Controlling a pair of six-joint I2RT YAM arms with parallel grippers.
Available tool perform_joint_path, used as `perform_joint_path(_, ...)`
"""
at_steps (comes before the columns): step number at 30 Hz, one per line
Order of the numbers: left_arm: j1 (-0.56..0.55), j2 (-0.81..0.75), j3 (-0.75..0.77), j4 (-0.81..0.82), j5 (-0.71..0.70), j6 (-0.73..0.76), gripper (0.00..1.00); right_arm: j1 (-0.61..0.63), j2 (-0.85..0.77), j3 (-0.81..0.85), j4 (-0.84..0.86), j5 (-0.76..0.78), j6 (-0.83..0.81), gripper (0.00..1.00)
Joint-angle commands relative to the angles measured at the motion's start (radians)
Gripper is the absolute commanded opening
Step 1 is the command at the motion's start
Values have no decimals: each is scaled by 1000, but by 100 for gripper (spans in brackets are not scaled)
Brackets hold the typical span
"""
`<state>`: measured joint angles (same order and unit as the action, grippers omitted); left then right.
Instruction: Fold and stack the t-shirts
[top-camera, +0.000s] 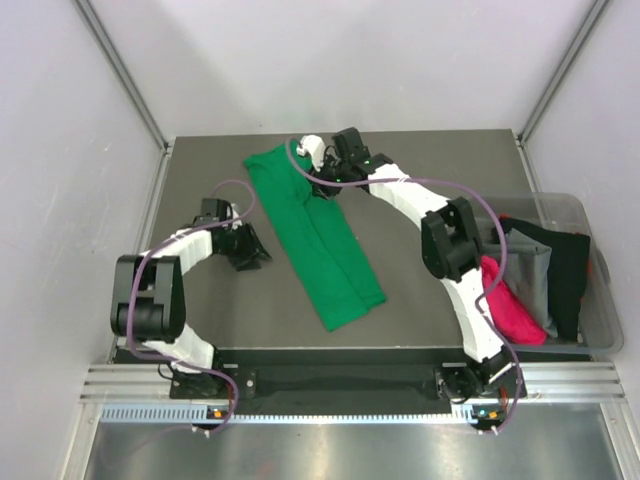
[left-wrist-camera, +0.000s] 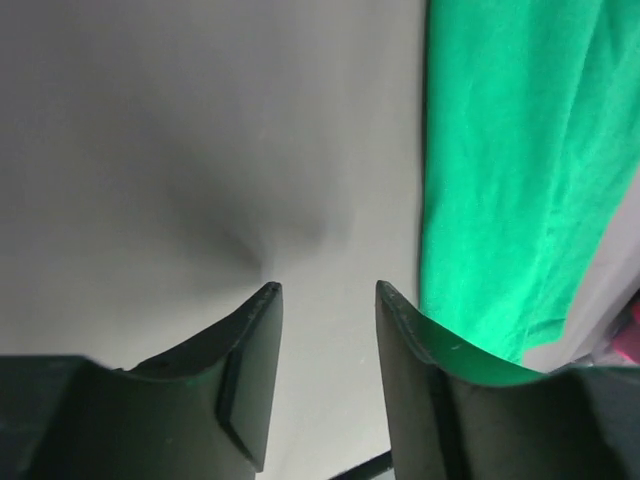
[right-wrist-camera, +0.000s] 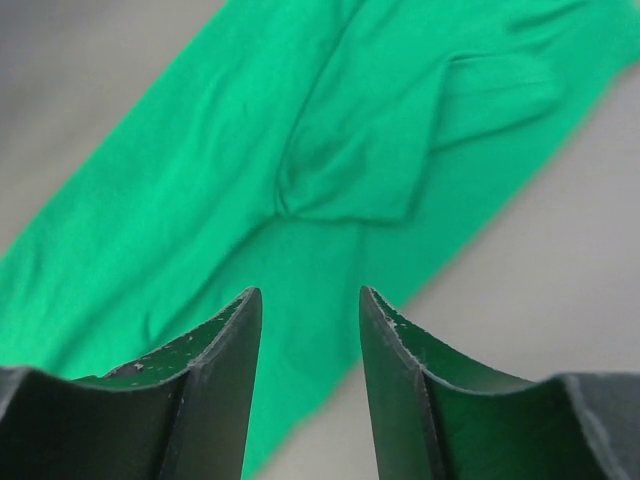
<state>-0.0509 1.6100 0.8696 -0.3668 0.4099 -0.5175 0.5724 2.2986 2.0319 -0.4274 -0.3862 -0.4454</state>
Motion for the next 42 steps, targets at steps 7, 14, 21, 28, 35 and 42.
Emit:
perform_joint_path(7,43,-209,6,62,138,-3,50,-54,223,209,251,-141,309,46)
perform_joint_path(14,92,-217,-17,78,167,-4,50,-52,289,283,276,-163,343,48)
perform_joint_path(21,108,-214,-29,94,173,-10,50,-49,314,324,302,-177,381,51)
perform_joint_path(28,131,-234,-32,94,194,-32,50,-36,323,335,311,-122,419,47)
perform_joint_path(35,166,-254,-37,95,225,-55,50,-32,323,321,274,-68,505,45)
perform_joint_path(42,194,-274,-49,100,254,-78,50,-43,317,297,268,-63,574,44)
